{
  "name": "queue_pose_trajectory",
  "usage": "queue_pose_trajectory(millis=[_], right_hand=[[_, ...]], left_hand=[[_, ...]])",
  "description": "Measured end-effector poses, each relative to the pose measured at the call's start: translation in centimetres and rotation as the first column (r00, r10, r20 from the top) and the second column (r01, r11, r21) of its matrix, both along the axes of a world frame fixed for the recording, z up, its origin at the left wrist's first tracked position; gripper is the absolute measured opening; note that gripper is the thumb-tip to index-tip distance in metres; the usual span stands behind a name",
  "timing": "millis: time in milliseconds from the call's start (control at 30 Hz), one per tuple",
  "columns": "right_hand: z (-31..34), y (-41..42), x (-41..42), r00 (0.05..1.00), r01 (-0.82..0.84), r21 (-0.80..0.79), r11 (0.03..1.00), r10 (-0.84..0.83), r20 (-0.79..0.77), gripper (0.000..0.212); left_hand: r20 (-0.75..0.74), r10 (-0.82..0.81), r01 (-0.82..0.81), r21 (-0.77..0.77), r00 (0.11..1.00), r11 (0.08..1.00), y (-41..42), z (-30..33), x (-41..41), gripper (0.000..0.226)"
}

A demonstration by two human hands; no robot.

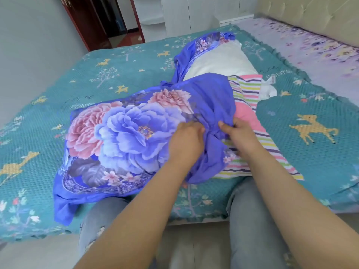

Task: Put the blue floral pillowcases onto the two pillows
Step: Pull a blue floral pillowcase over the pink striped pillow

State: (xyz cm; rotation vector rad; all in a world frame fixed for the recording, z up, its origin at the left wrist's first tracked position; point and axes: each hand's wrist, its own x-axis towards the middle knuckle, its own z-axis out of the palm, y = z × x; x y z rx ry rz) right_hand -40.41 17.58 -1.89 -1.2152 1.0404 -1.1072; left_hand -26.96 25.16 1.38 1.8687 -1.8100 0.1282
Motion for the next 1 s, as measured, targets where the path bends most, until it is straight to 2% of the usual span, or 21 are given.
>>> queue_pose_trajectory(millis=[67,133,233,300,333,400,467,500,567,600,700,767,833,900,1000], right_hand=[[0.9,-0.6,-1.4,0.977,0.146,-0.108,0.983,-0.16,-0.138,0.029],[2.4,-1.1,-3.8,0.93,0.209,-0.237,0.949,-0.268,-0.252,0.022],[3.7,-2.4,-8.8,0.7,0.184,-0.439,0.879,-0.431,-0.57,0.022],[3.1,-3.0,-11.6,0.543,0.154,-0.418,0.896,-0.43,-0.722,0.025],[2.3,-3.2,-12.3,0.498,0.15,-0.373,0.915,-0.396,-0.771,0.028],[0.3,-3.3,-12.6,0.508,0.152,-0.266,0.952,-0.306,-0.805,0.04],[-0.8,-2.9,-11.8,0.576,0.17,-0.165,0.971,-0.234,-0.783,0.045],[-0.9,-2.7,-11.6,0.624,0.202,-0.092,0.975,-0.2,-0.755,0.043],[-0.4,-2.0,-11.3,0.777,0.27,0.119,0.955,-0.144,-0.613,0.03],[0.2,-1.7,-11.2,0.833,0.282,0.212,0.936,-0.129,-0.538,0.031],[2.0,-0.7,-11.5,0.885,0.223,0.34,0.914,-0.044,-0.463,0.072],[2.6,0.5,-11.4,0.853,0.14,0.324,0.936,0.052,-0.52,0.078],[2.1,1.4,-10.3,0.745,0.103,0.2,0.974,0.057,-0.665,0.059],[1.0,2.0,-9.6,0.666,0.193,0.04,0.98,-0.101,-0.739,0.041],[-0.3,2.8,-10.4,0.644,0.36,-0.09,0.928,-0.318,-0.696,0.029]], left_hand=[[0.02,-0.049,0.051,-0.095,0.999,0.994,0.1,0.0,1.6,0.025],[0.084,-0.067,0.079,-0.146,0.994,0.986,-0.2,-0.3,2.4,0.033],[0.216,-0.003,0.037,-0.155,0.976,0.987,-0.3,-1.4,3.6,0.053],[0.288,0.029,0.007,-0.123,0.957,0.992,-0.3,-2.0,4.1,0.06],[0.322,0.025,0.012,-0.112,0.946,0.994,-0.3,-2.2,4.1,0.061],[0.362,0.027,0.01,-0.102,0.932,0.995,-0.2,-2.5,3.8,0.06],[0.37,0.057,-0.032,-0.074,0.927,0.997,0.1,-2.6,3.6,0.06],[0.365,0.065,-0.052,-0.045,0.929,0.998,0.1,-2.5,3.6,0.061],[0.361,0.051,-0.065,0.026,0.931,0.998,0.2,-2.3,3.6,0.064],[0.366,0.042,-0.065,0.051,0.93,0.997,0.1,-2.2,3.7,0.066],[0.376,0.008,-0.042,0.081,0.926,0.996,-0.5,-1.9,2.7,0.07],[0.363,-0.018,-0.015,0.088,0.932,0.996,-0.9,-2.0,1.4,0.072],[0.324,-0.034,0.006,0.087,0.945,0.996,-1.4,-1.8,0.0,0.07],[0.283,-0.053,0.03,0.088,0.958,0.996,-2.0,-1.5,-1.5,0.068],[0.221,-0.06,0.046,0.066,0.973,0.997,-2.4,-1.3,-2.0,0.067]])
